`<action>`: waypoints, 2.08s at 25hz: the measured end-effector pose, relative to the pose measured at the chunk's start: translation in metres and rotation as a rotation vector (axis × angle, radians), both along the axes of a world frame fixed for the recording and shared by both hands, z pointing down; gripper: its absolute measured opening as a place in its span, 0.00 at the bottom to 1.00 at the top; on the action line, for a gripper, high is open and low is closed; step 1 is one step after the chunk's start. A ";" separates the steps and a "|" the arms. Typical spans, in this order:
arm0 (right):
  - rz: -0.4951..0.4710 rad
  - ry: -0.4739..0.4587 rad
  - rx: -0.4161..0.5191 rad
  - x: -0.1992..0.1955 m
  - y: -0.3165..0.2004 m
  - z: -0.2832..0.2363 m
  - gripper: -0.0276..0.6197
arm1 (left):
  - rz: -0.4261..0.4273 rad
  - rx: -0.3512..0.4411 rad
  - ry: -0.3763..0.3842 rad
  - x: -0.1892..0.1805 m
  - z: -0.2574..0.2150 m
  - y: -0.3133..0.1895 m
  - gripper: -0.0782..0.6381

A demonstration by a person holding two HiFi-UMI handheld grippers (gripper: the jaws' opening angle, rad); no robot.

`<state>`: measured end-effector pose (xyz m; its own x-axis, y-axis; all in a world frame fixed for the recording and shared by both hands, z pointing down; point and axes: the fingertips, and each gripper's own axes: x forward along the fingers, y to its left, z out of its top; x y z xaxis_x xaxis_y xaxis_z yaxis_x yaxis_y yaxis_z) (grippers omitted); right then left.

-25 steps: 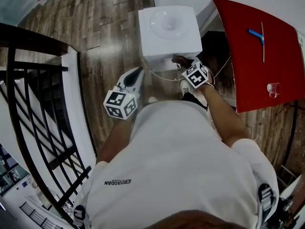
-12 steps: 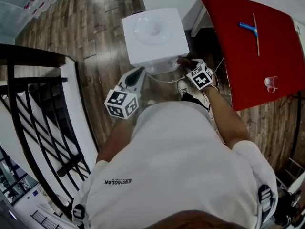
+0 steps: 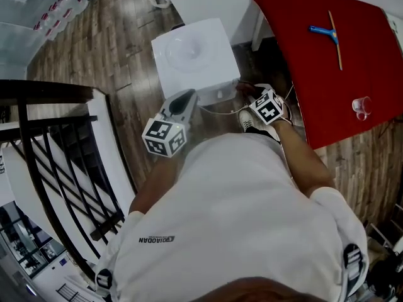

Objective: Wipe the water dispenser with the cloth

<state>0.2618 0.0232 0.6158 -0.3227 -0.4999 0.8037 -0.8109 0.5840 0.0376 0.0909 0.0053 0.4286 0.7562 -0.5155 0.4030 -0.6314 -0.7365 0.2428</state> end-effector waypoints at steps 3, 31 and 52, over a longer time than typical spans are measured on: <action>0.010 -0.031 0.006 0.008 -0.002 -0.001 0.18 | 0.004 -0.002 -0.012 0.013 -0.001 -0.007 0.10; 0.390 -1.185 -0.219 0.023 -0.132 -0.065 0.18 | -0.075 -0.008 -0.133 0.093 -0.020 -0.068 0.10; 0.573 -0.911 -0.527 0.031 -0.148 0.211 0.18 | -0.079 -0.099 -0.246 0.109 0.017 -0.077 0.10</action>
<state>0.2923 -0.1246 0.8269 -0.7175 -0.4348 0.5442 -0.5621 -0.0999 -0.8210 0.2001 -0.0716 0.4452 0.5883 -0.5178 0.6211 -0.7348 -0.6630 0.1432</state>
